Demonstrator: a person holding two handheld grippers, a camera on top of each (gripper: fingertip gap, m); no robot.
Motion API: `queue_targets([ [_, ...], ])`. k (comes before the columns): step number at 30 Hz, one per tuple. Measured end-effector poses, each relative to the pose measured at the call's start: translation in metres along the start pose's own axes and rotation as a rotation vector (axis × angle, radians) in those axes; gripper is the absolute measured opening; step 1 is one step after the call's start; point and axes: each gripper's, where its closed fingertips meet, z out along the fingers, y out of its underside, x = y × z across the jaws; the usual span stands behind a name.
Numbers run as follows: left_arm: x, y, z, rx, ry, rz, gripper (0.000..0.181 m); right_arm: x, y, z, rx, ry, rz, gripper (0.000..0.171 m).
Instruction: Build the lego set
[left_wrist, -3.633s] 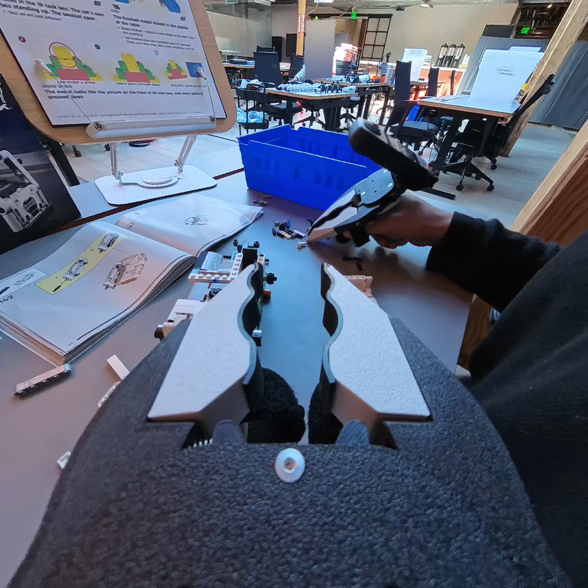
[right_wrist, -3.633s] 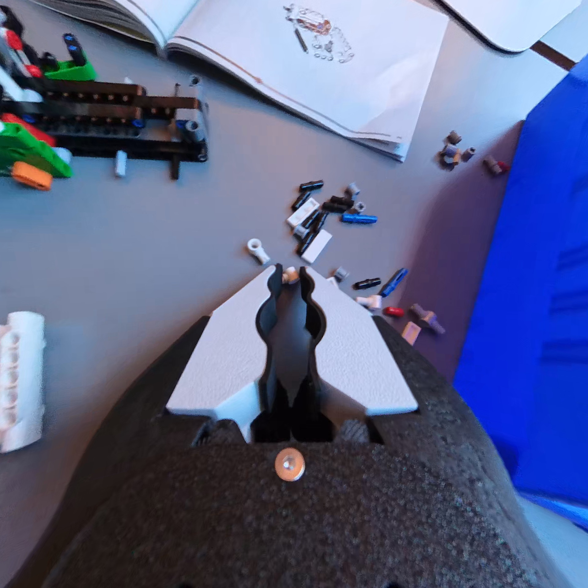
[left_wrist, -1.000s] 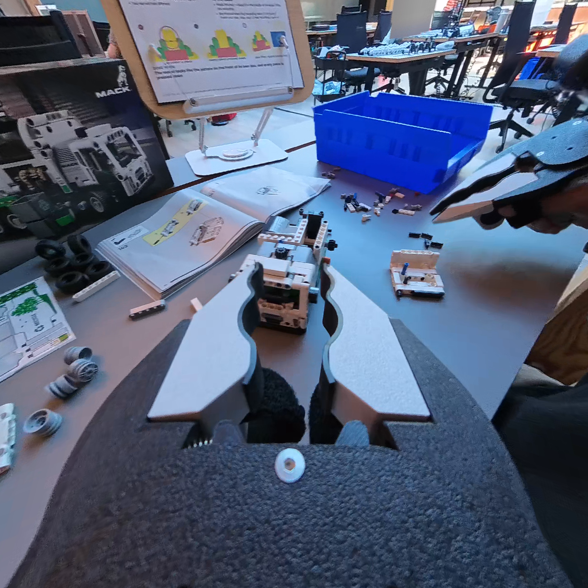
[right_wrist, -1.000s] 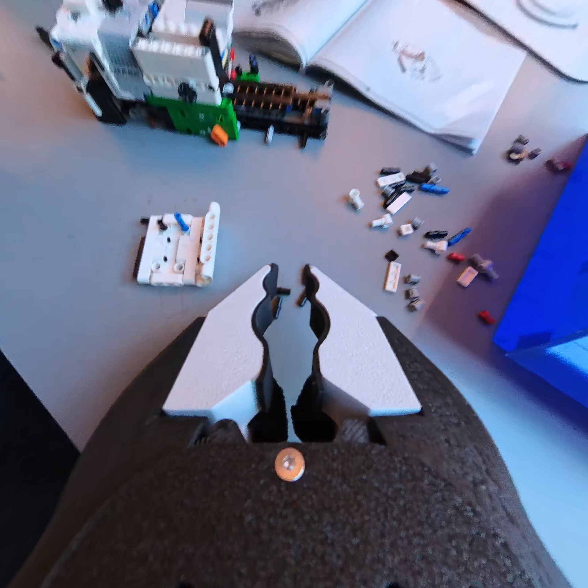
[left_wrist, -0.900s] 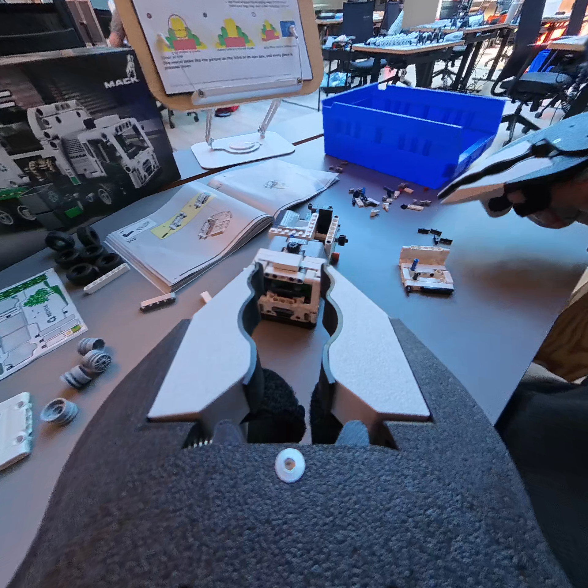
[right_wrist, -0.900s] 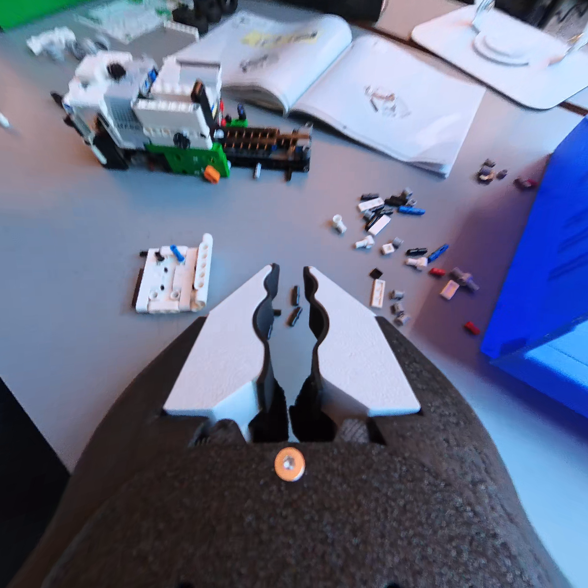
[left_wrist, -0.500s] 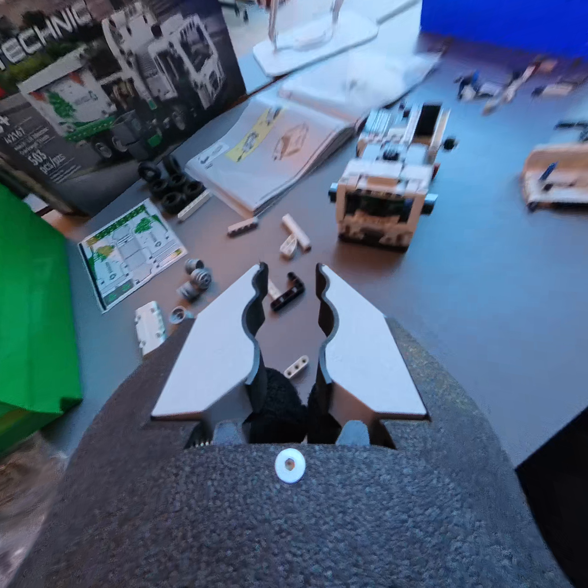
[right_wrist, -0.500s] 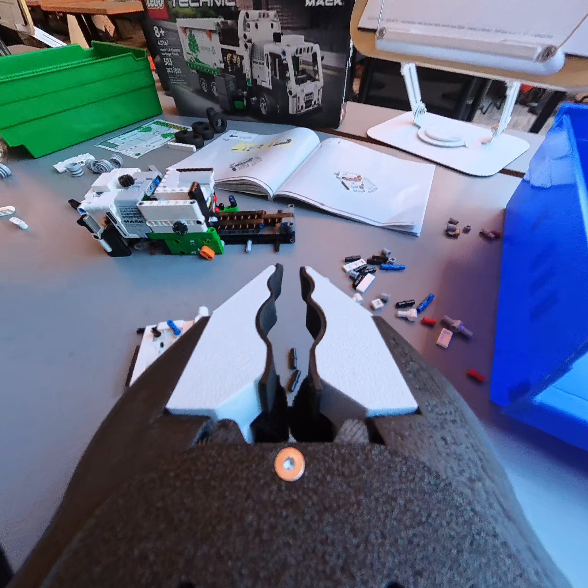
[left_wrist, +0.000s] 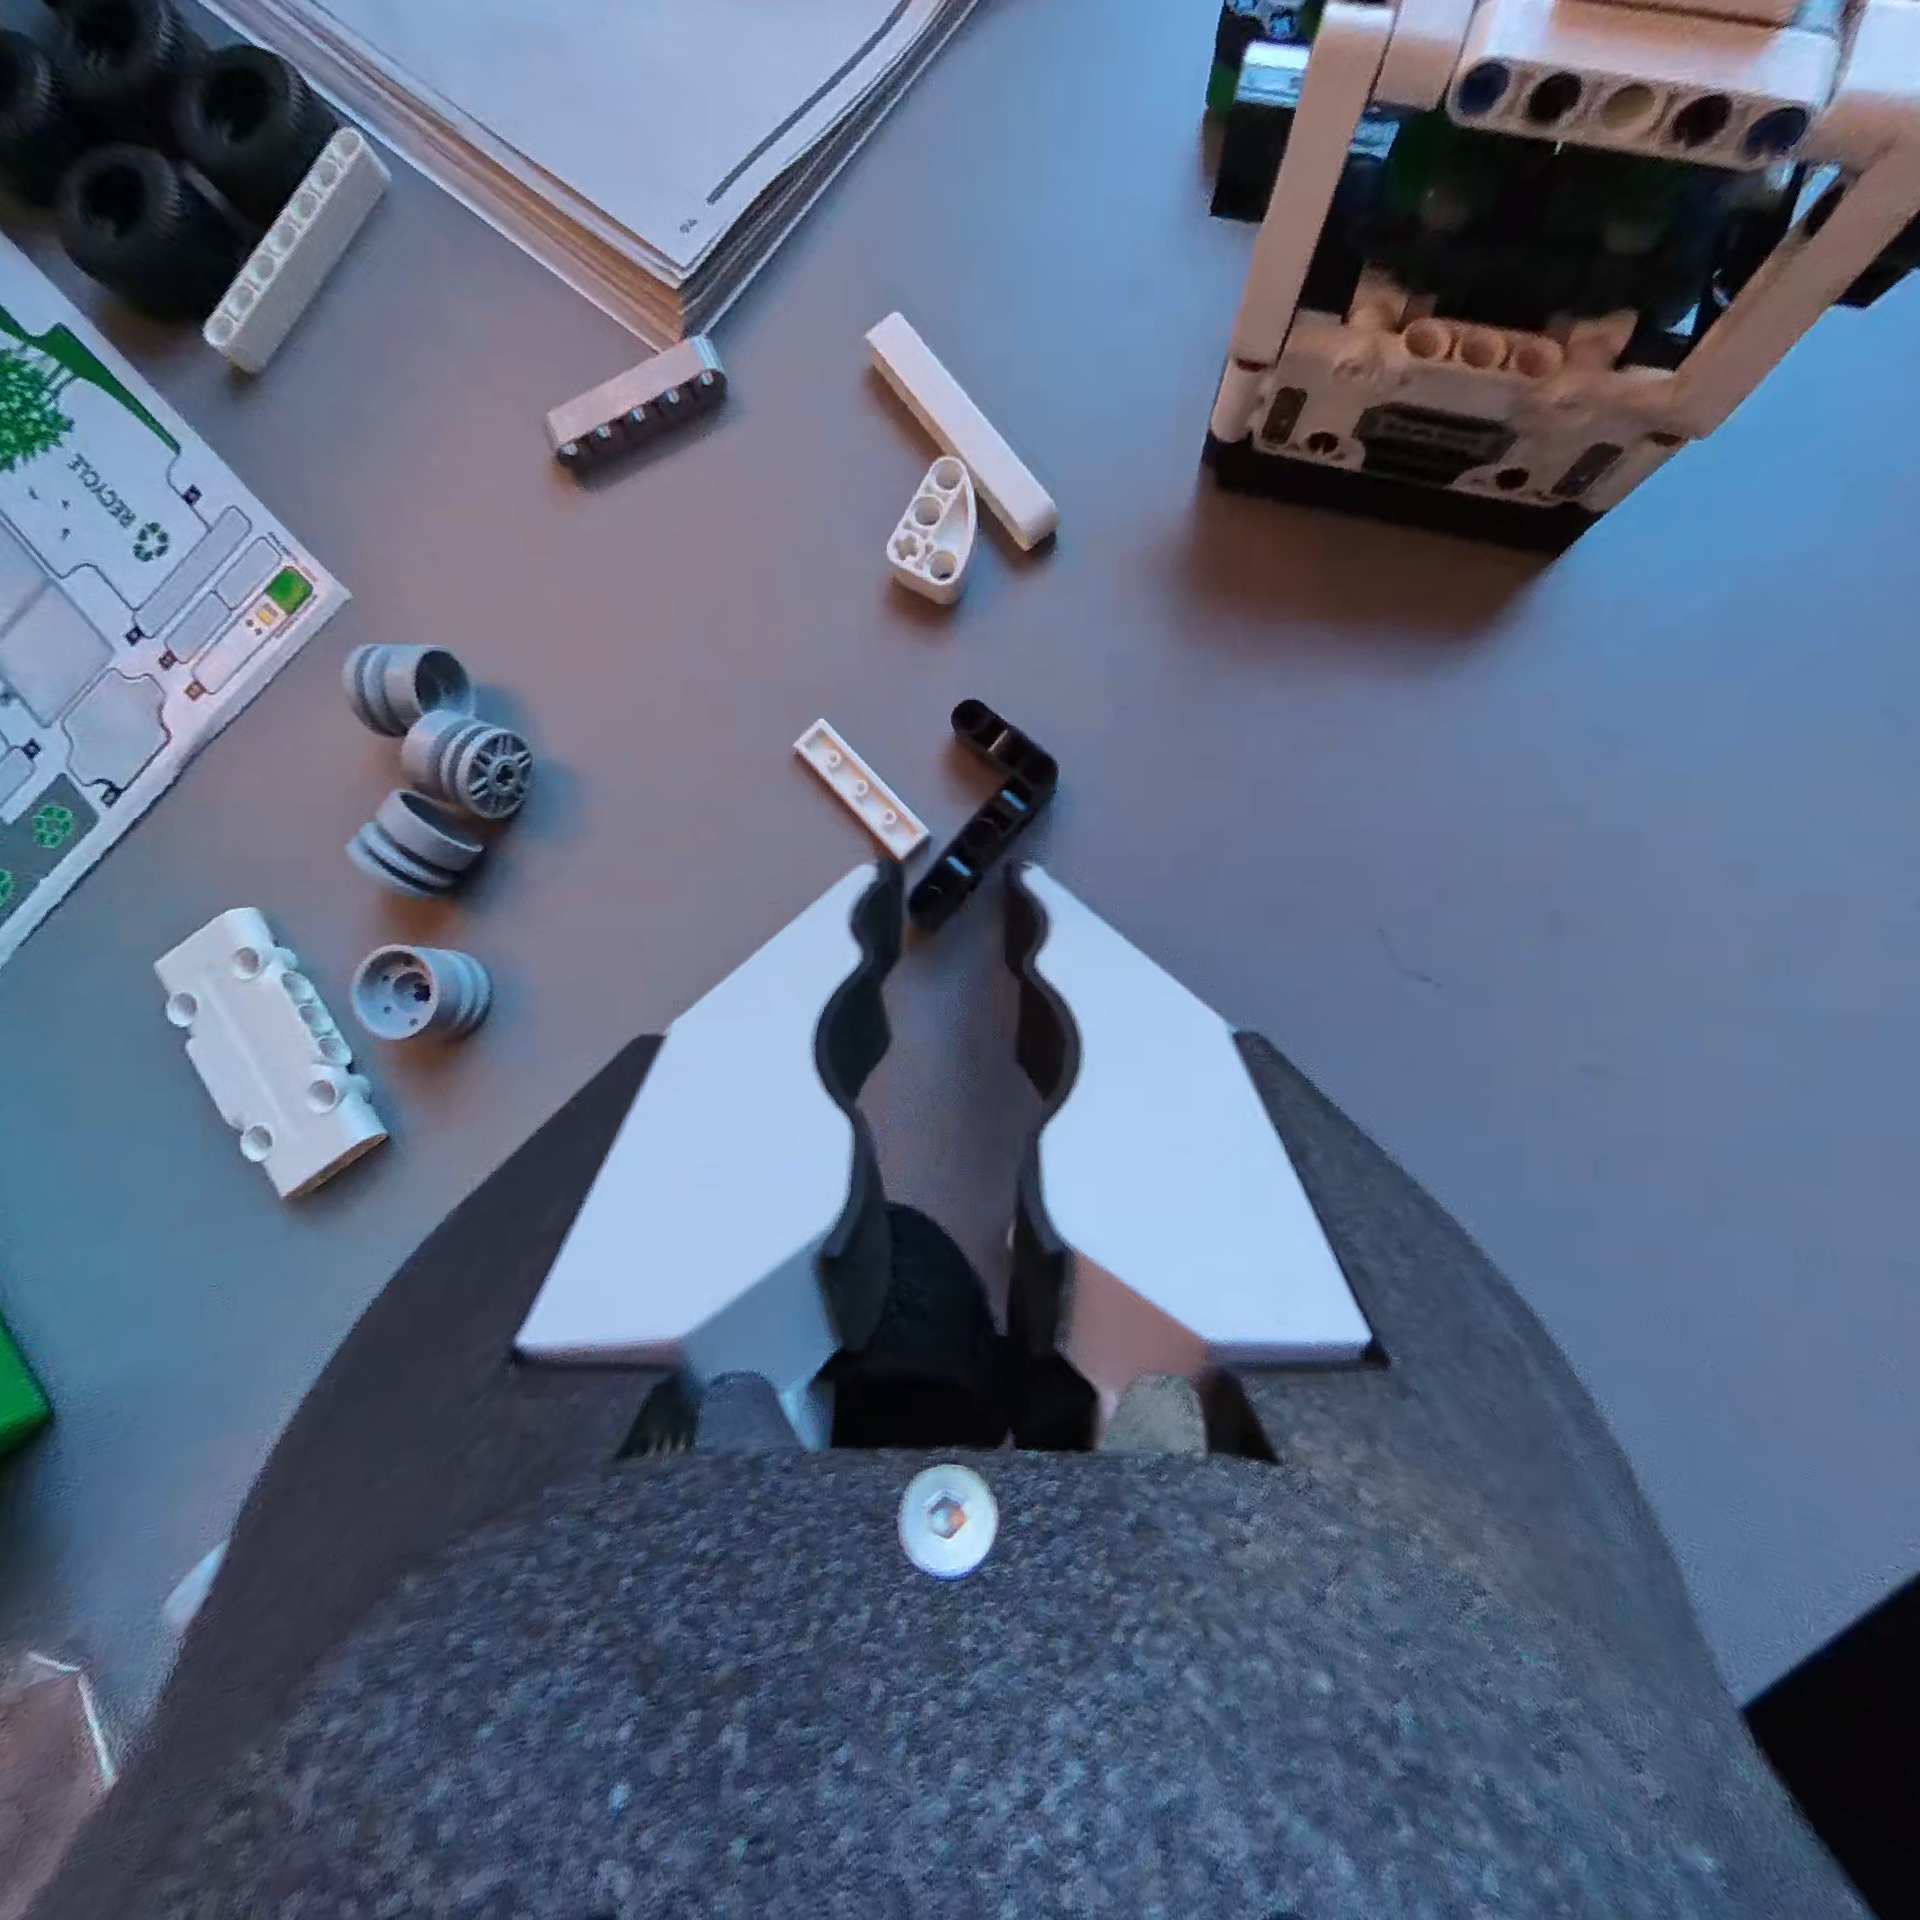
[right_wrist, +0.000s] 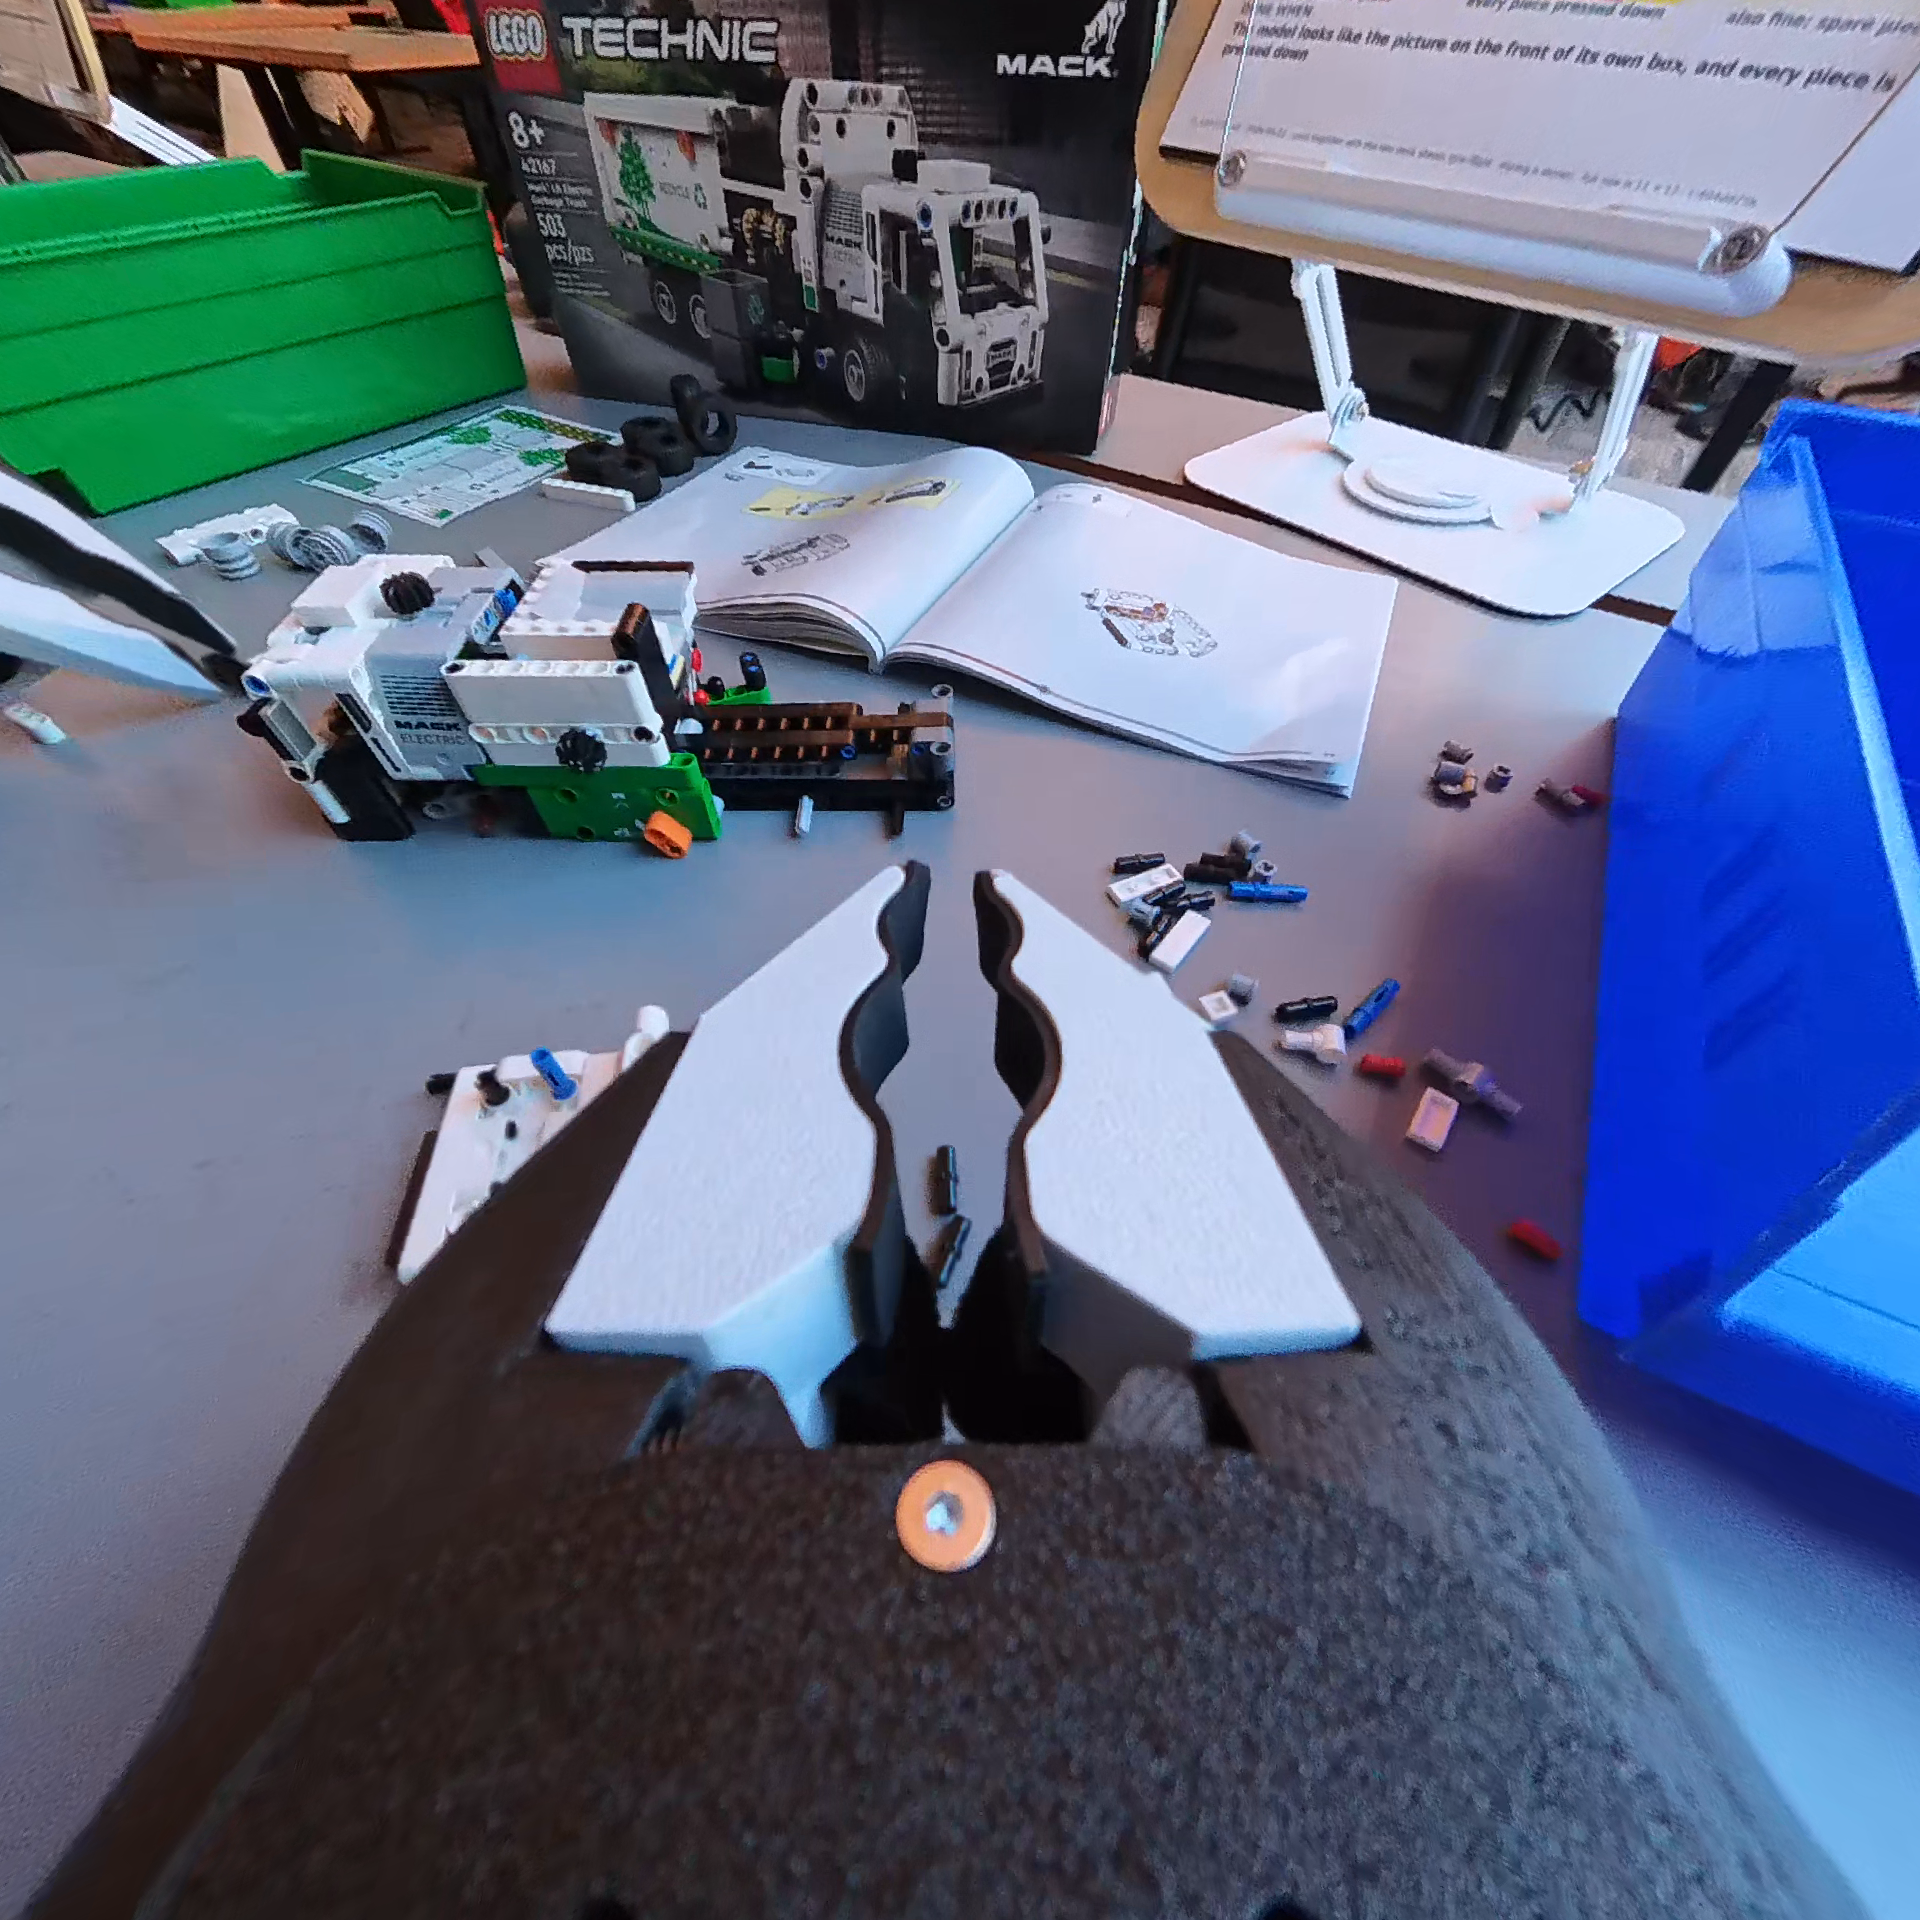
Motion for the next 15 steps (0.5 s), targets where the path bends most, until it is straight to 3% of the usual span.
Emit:
queue_targets([
  [2, 0.004, 0.001, 0.000, -0.023, 0.029, 0.008, 0.007, 0.002, 0.001, 0.001, -0.001, -0.011, 0.017, 0.009],
  [7, 0.018, -0.006, -0.005, -0.021, 0.017, 0.087, 0.007, -0.013, -0.009, 0.004, 0.002, -0.102, 0.027, 0.009],
  [9, 0.029, -0.021, -0.016, 0.052, 0.016, 0.137, 0.007, -0.043, -0.014, 0.006, -0.021, -0.244, 0.050, 0.010],
  [12, 0.056, -0.061, -0.044, 0.254, 0.009, 0.268, 0.007, -0.104, -0.026, 0.011, -0.092, -0.505, 0.150, 0.032],
  [15, 0.094, -0.096, -0.069, 0.432, 0.030, 0.410, 0.006, -0.152, -0.052, 0.018, -0.086, -0.665, 0.242, 0.034],
])
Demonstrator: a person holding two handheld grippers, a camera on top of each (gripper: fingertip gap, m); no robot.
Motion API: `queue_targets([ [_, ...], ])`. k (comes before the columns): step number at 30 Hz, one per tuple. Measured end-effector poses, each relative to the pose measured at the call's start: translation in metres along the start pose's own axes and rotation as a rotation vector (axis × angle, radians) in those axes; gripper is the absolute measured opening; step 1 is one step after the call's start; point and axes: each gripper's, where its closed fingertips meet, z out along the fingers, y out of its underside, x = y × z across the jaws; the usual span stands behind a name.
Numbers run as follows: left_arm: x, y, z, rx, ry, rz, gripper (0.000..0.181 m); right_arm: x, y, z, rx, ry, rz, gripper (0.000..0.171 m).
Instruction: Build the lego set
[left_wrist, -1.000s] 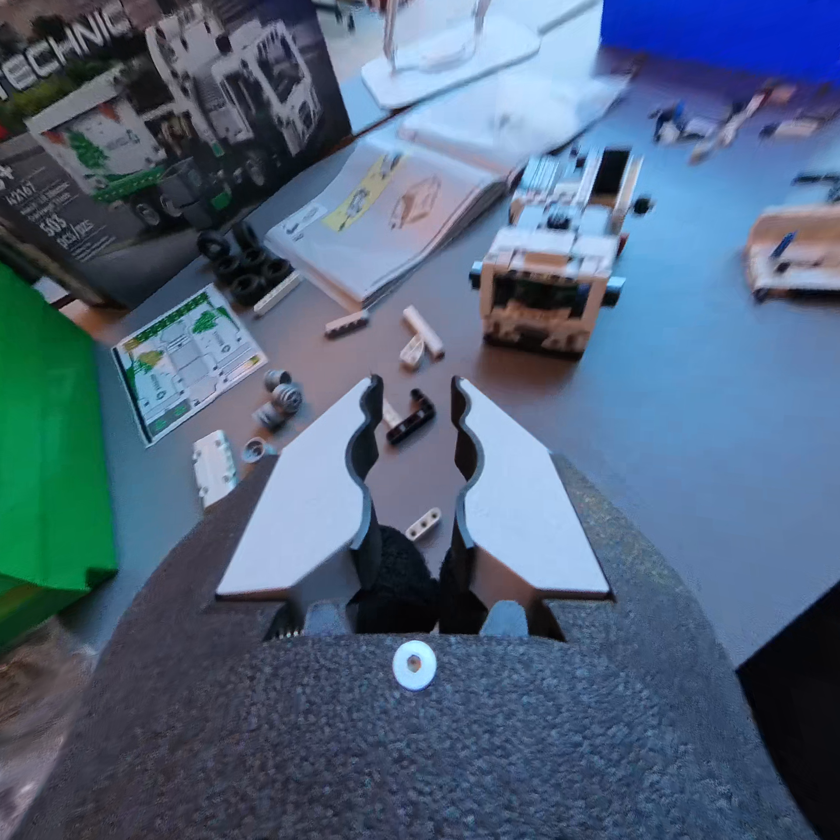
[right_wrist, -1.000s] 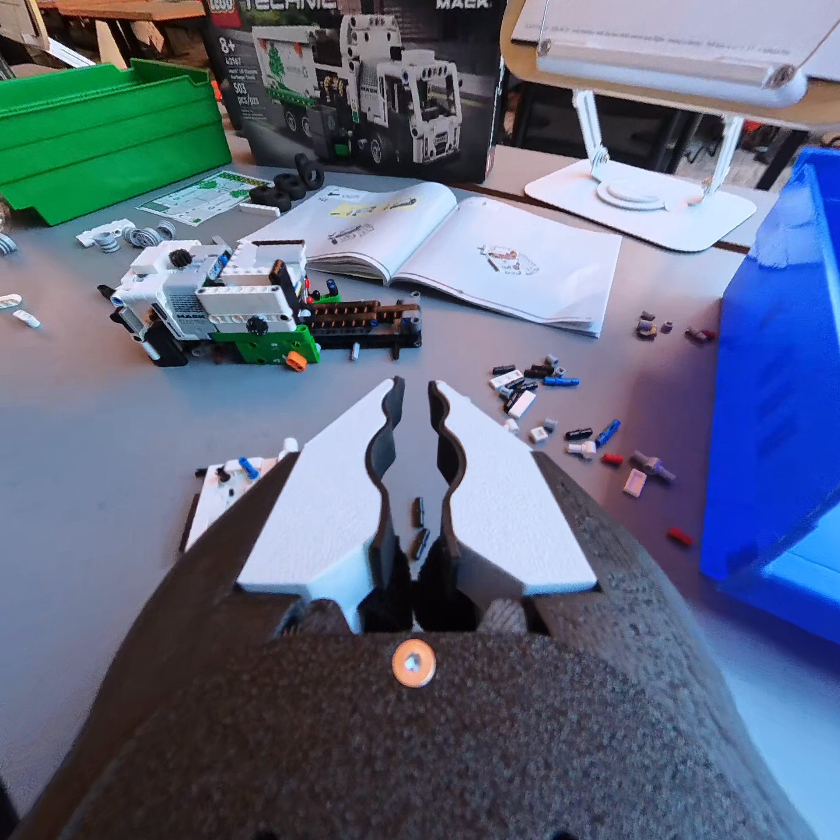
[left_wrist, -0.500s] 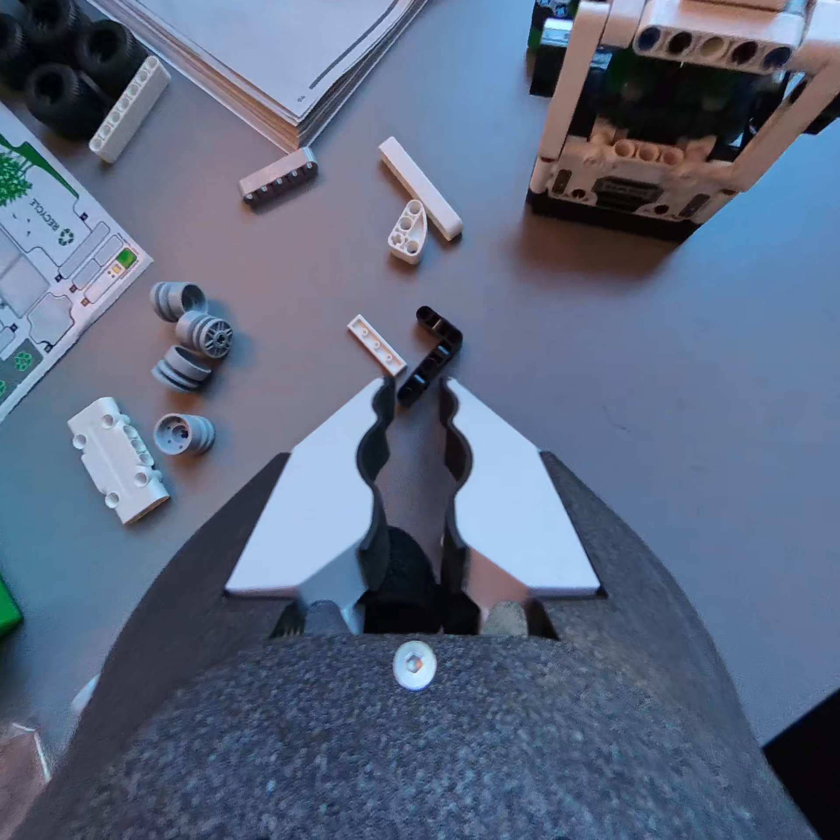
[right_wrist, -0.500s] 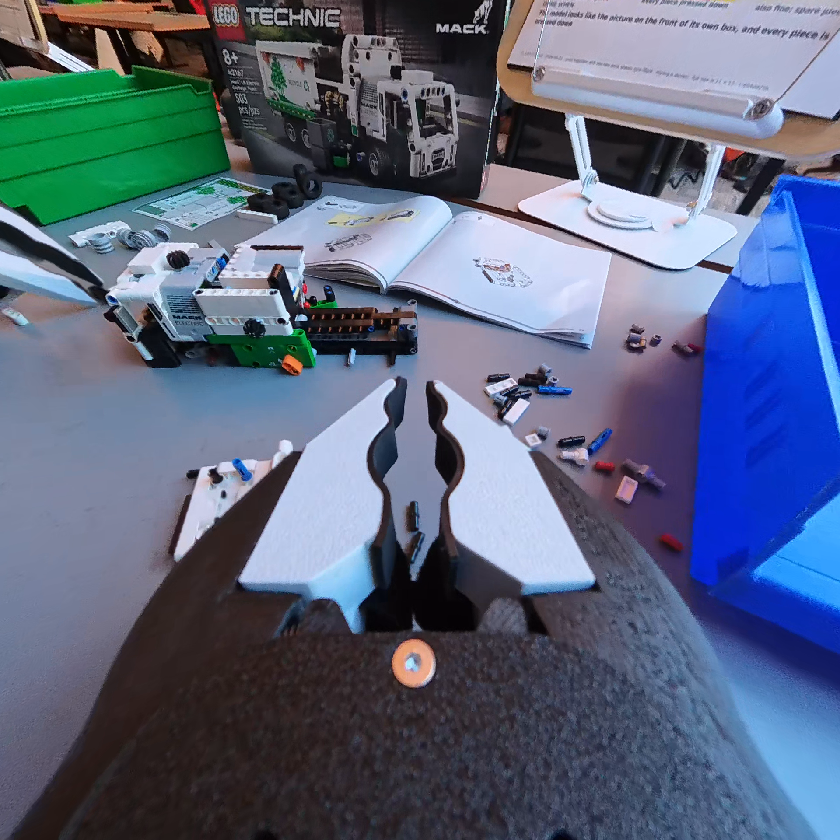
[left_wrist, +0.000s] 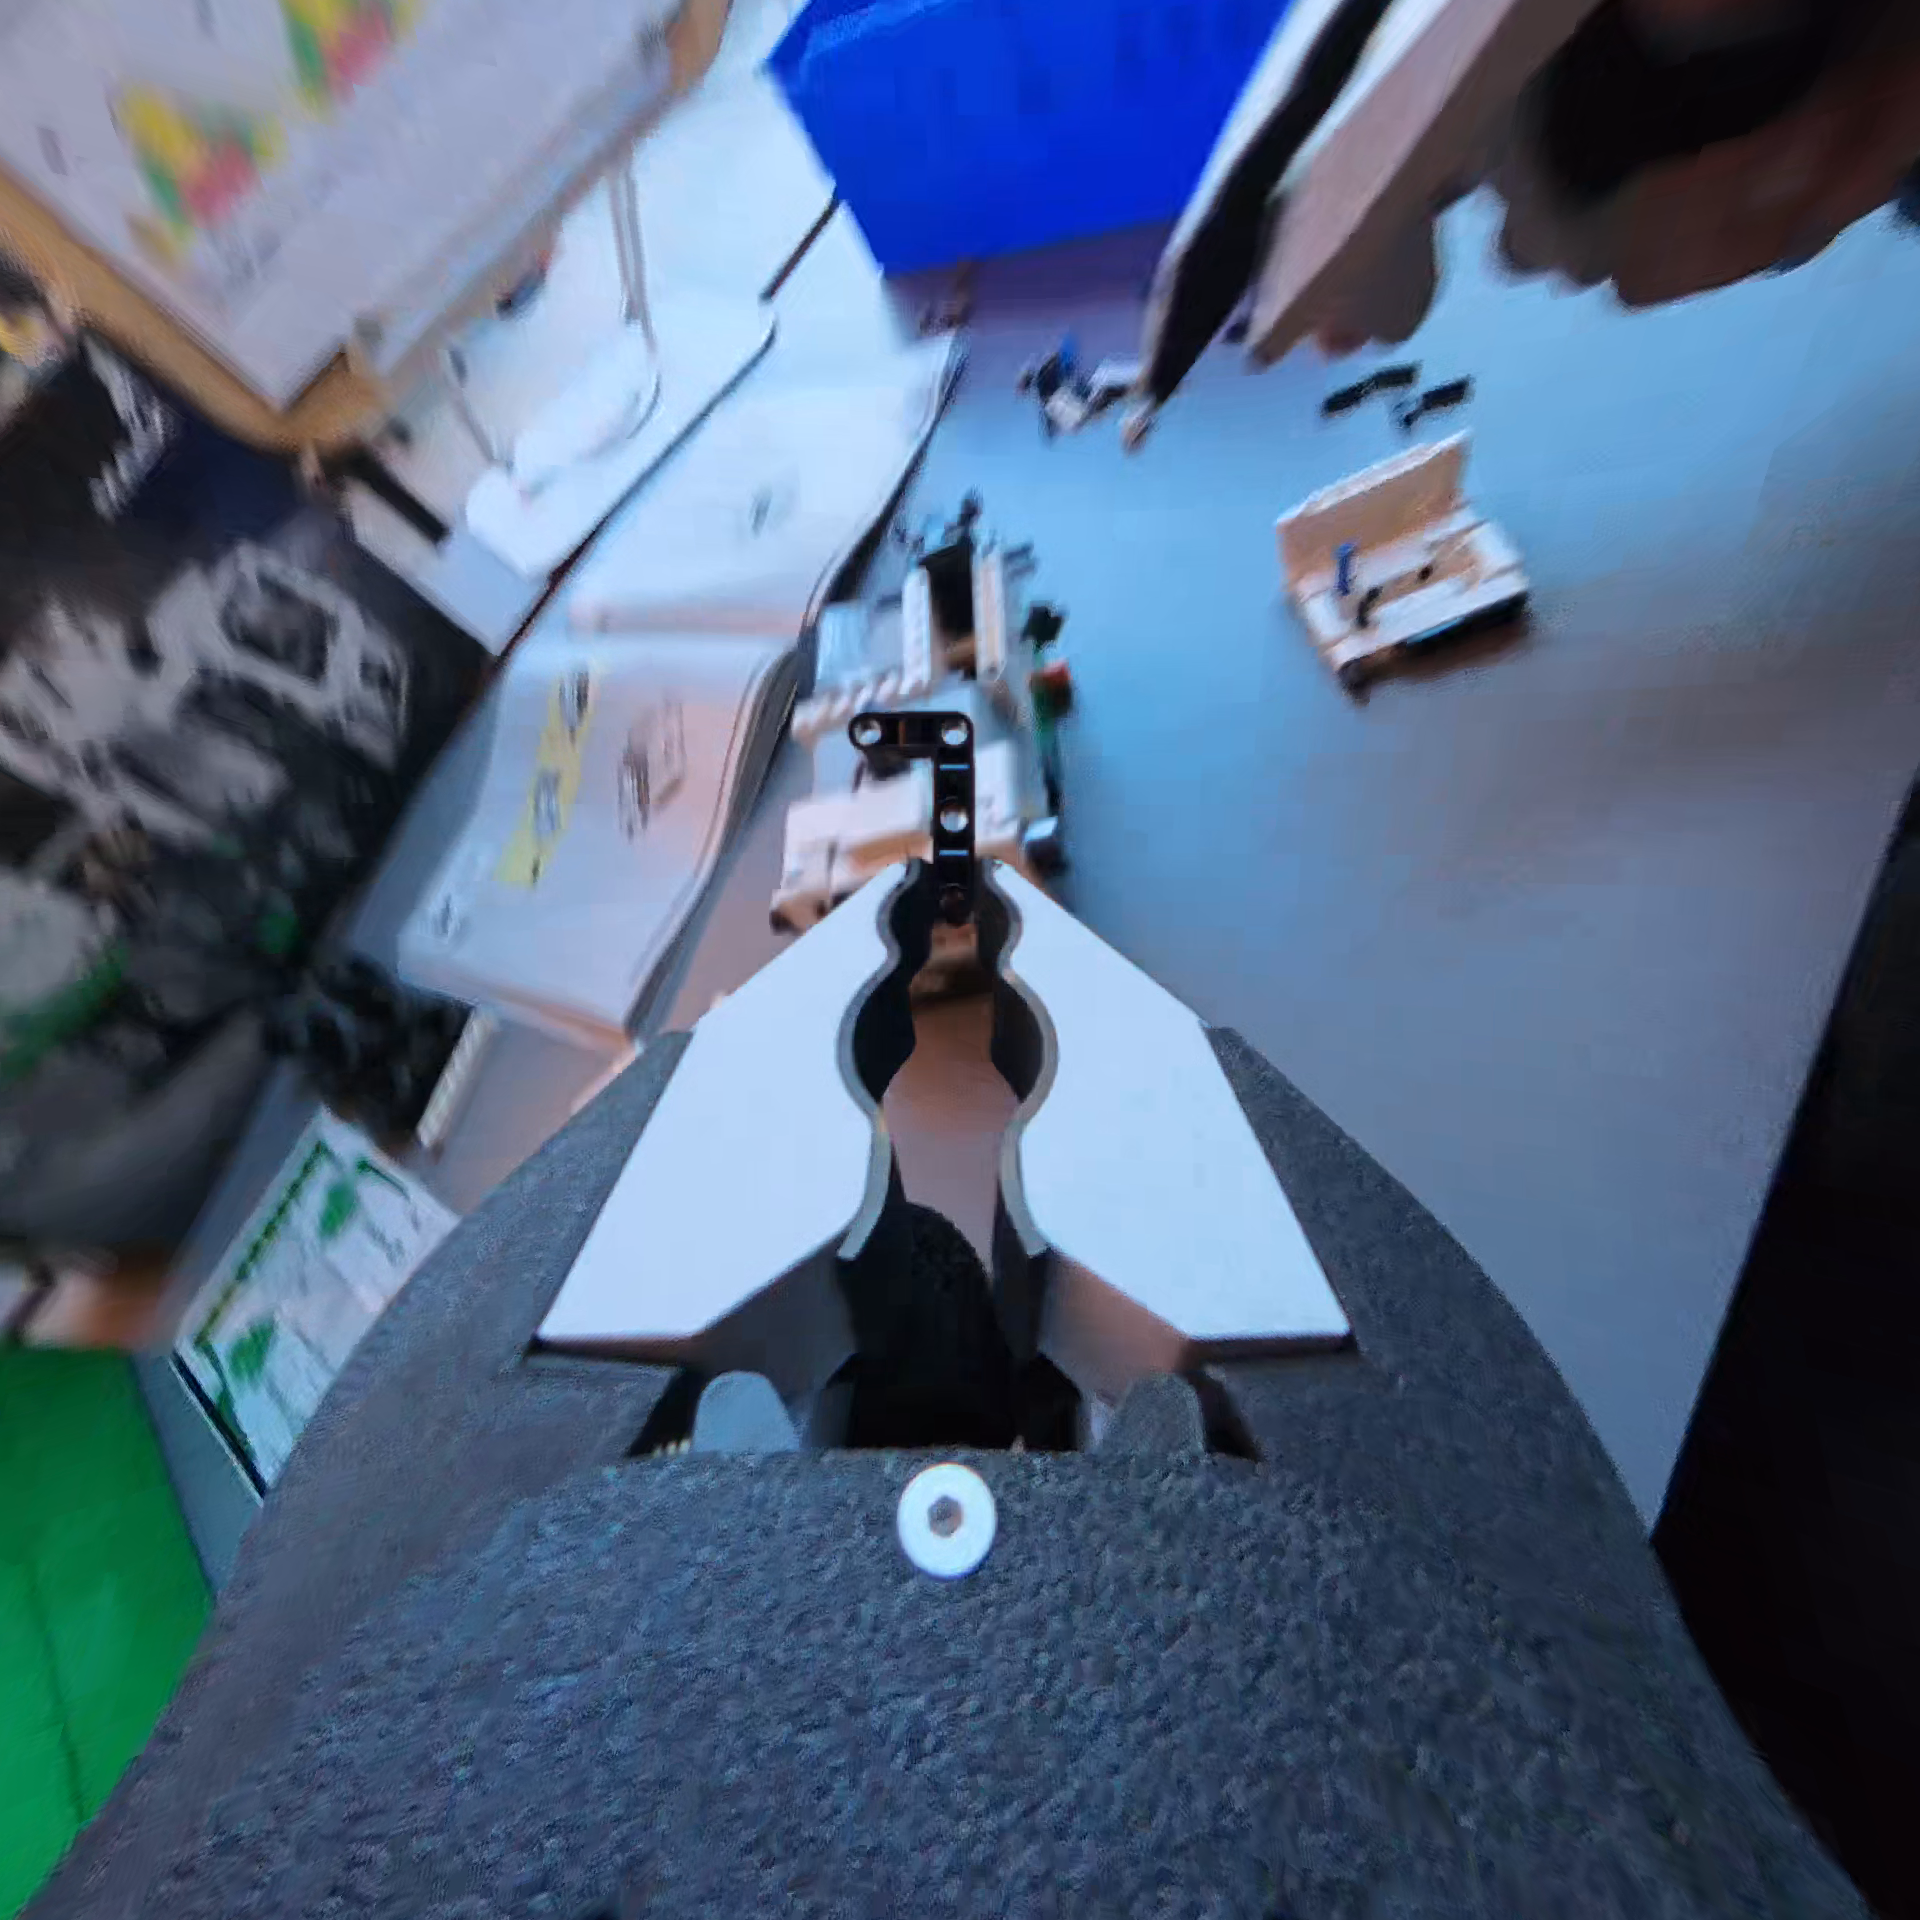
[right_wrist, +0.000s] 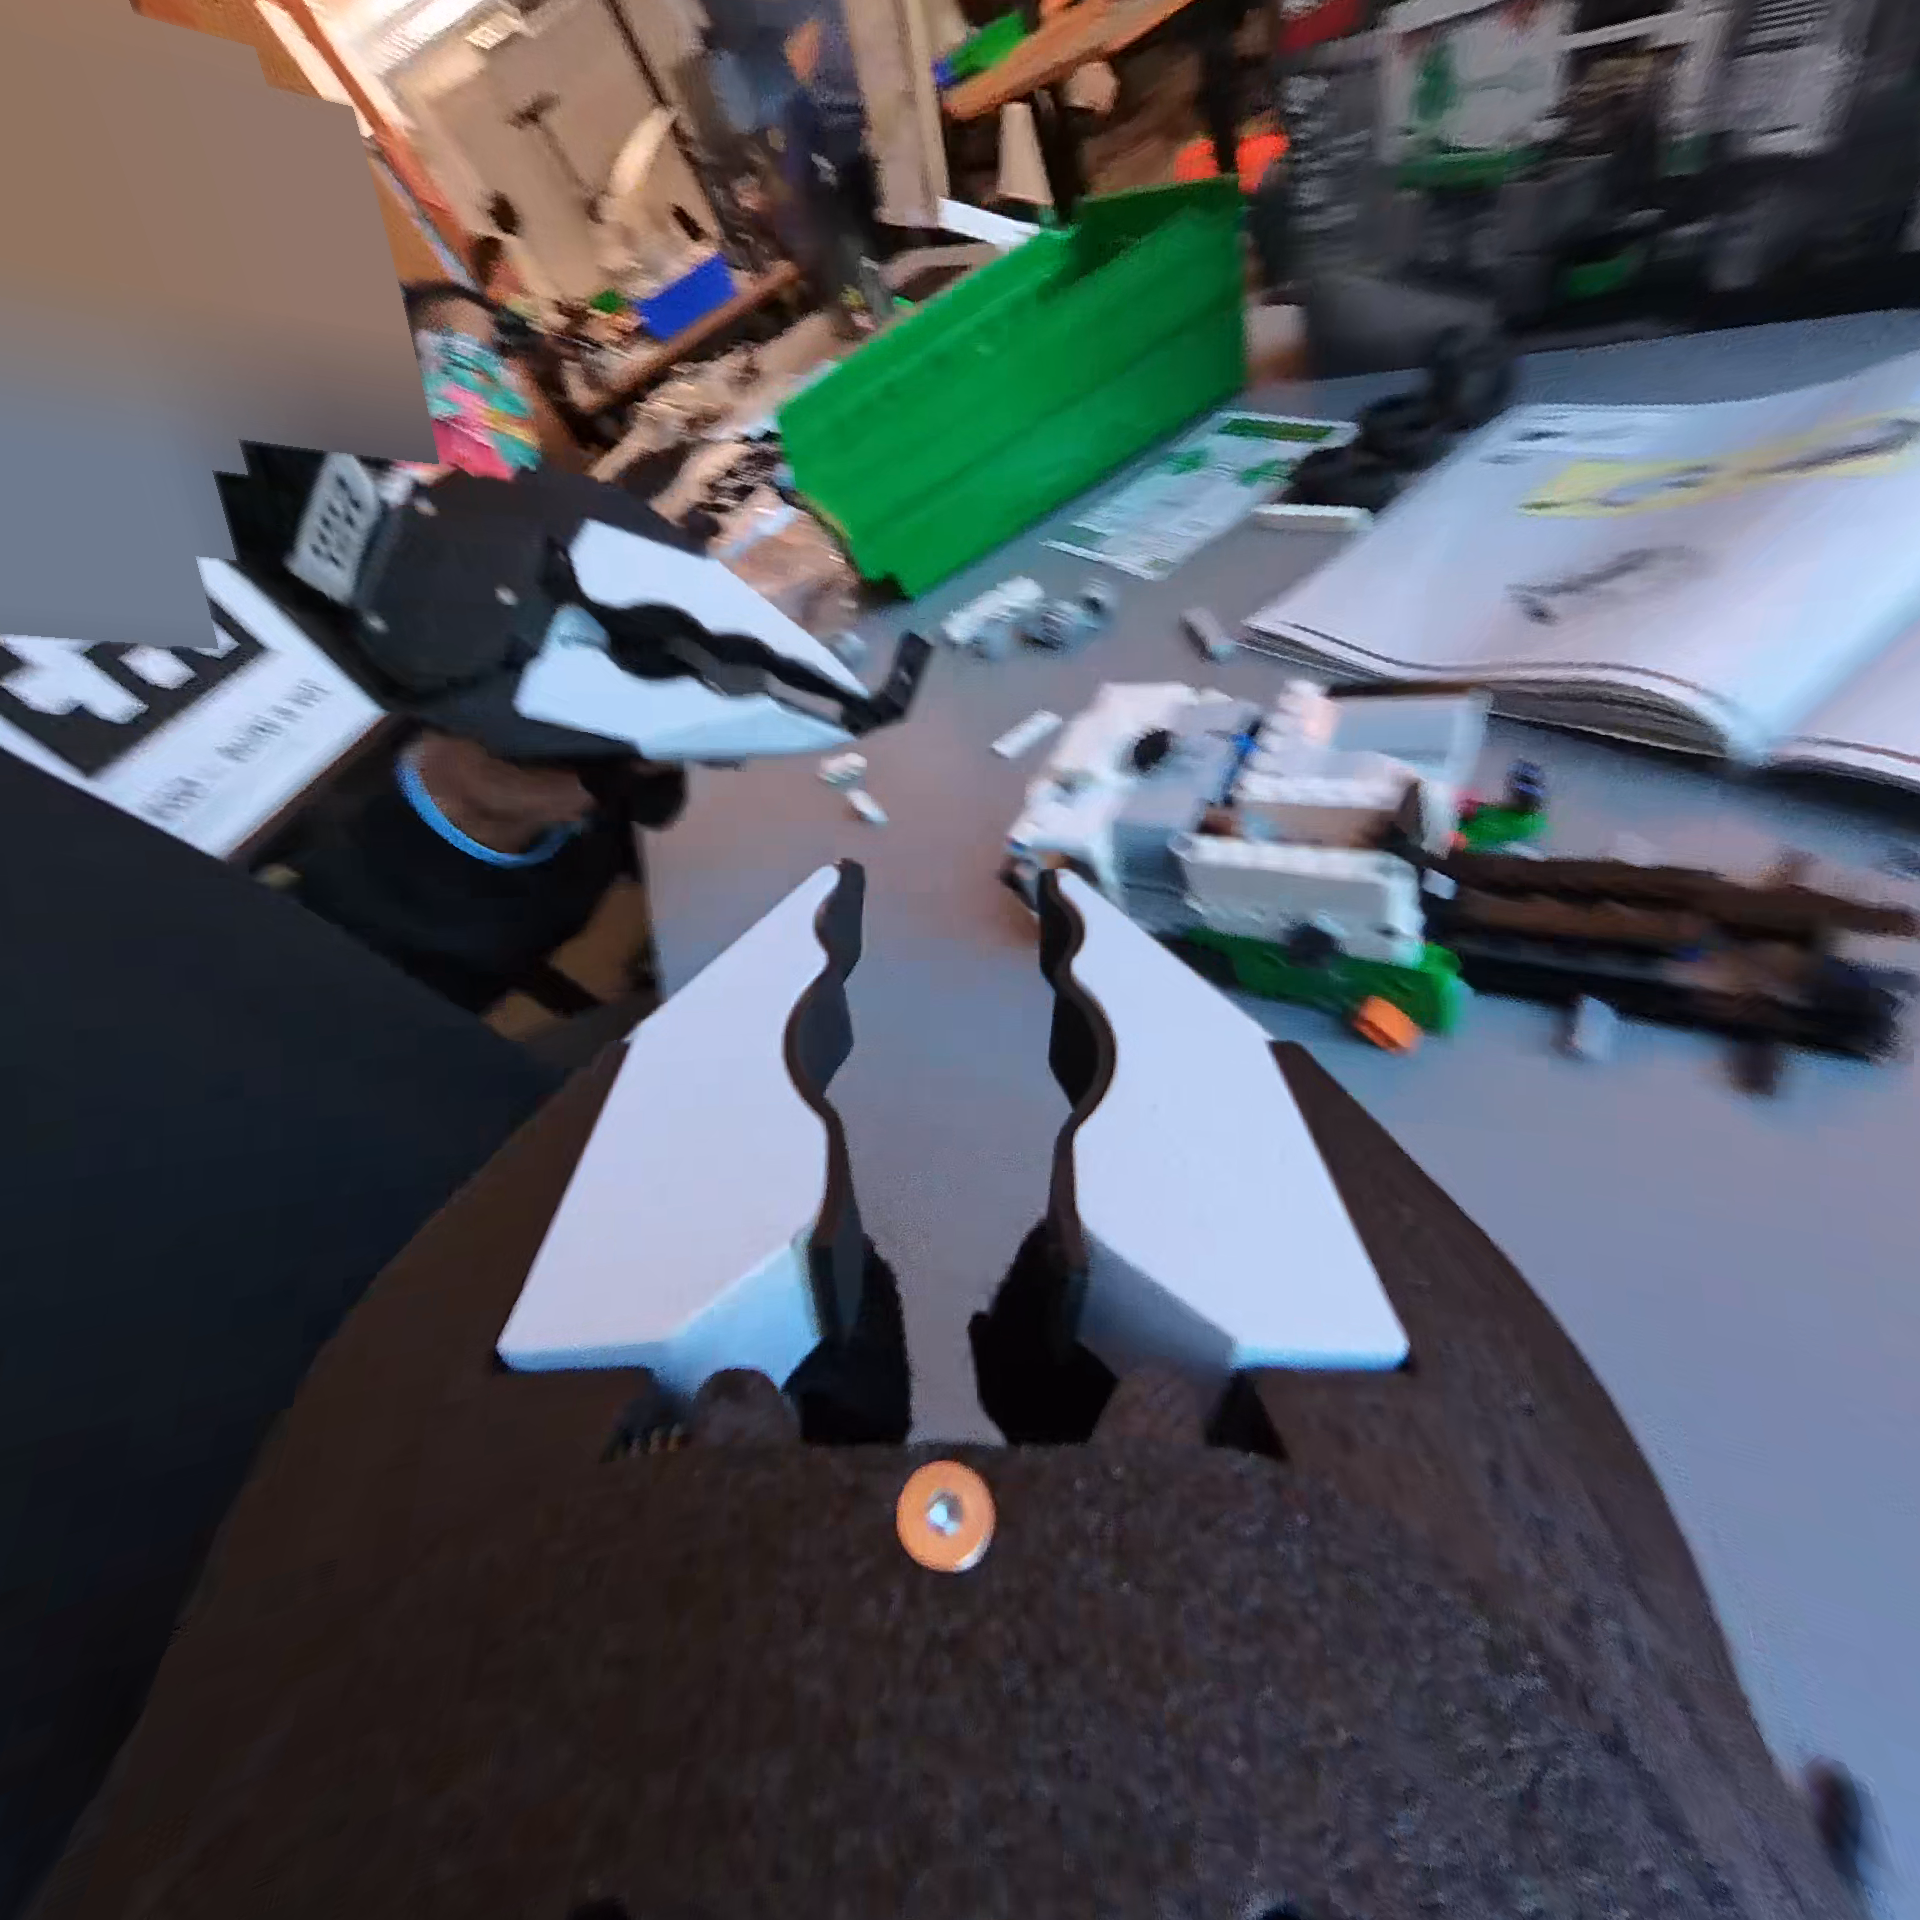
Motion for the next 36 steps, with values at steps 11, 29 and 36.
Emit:
queue_targets([
  [11, 0.050, -0.038, 0.018, 0.146, 0.049, 0.293, 0.006, -0.023, 0.012, 0.029, -0.124, -0.122, 0.052, 0.017],
  [29, 0.032, -0.008, 0.019, 0.110, 0.003, -0.035, 0.025, 0.099, 0.093, -0.080, -0.342, 0.523, -0.194, 0.007],
  [36, 0.039, 0.007, 0.017, 0.061, 0.040, -0.116, 0.025, 0.107, 0.107, -0.075, -0.400, 0.526, -0.162, 0.007],
])
